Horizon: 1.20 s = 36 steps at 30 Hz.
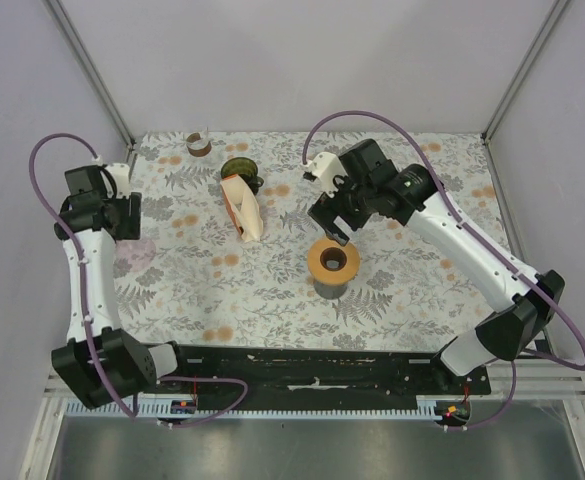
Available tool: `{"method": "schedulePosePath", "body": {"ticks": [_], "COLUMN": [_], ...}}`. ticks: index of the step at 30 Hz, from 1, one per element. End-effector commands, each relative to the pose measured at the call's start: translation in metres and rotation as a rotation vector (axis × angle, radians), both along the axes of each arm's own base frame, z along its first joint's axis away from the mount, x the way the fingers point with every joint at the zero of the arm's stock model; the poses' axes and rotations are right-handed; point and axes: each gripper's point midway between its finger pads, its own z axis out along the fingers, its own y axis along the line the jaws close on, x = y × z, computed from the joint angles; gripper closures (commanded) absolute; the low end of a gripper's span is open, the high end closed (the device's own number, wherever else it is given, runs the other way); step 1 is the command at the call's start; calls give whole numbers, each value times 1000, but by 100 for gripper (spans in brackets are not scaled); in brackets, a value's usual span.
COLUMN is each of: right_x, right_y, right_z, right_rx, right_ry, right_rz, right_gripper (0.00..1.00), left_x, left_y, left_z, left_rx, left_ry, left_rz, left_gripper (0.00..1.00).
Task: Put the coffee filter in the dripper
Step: Place the dripper holder onto the coffee server, then pick up the coffee dripper from the center of the board.
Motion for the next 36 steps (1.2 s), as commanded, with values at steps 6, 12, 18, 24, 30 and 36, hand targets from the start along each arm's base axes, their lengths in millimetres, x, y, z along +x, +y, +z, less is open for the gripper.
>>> {"method": "schedulePosePath", "body": {"ticks": [6, 12, 18, 24, 30, 36], "right_x": [12, 9, 13, 13, 14, 12], "right_y": [-4, -6, -7, -6, -12, -14], "right_z": [11, 8, 3, 4, 4, 16], "right_rx": [30, 31, 7, 2, -17, 7], "right_ry": [-72, -61, -60, -64, -74, -97], "right_rz": [-79, -88, -90, -79, -97, -103], "right_gripper": [2, 2, 2, 2, 2, 2], "left_x": [47, 65, 68, 76, 76, 75], "left_y": [68, 87, 88, 80, 84, 69], "left_z": [-48, -63, -80, -97, -119, -100], "left_rx": [17, 0, -24, -86, -92, -132], "left_ry": [22, 31, 69, 87, 144, 81], "left_rz": [100, 137, 134, 99, 115, 75], "left_gripper": [58, 63, 64, 64, 80, 98]}}
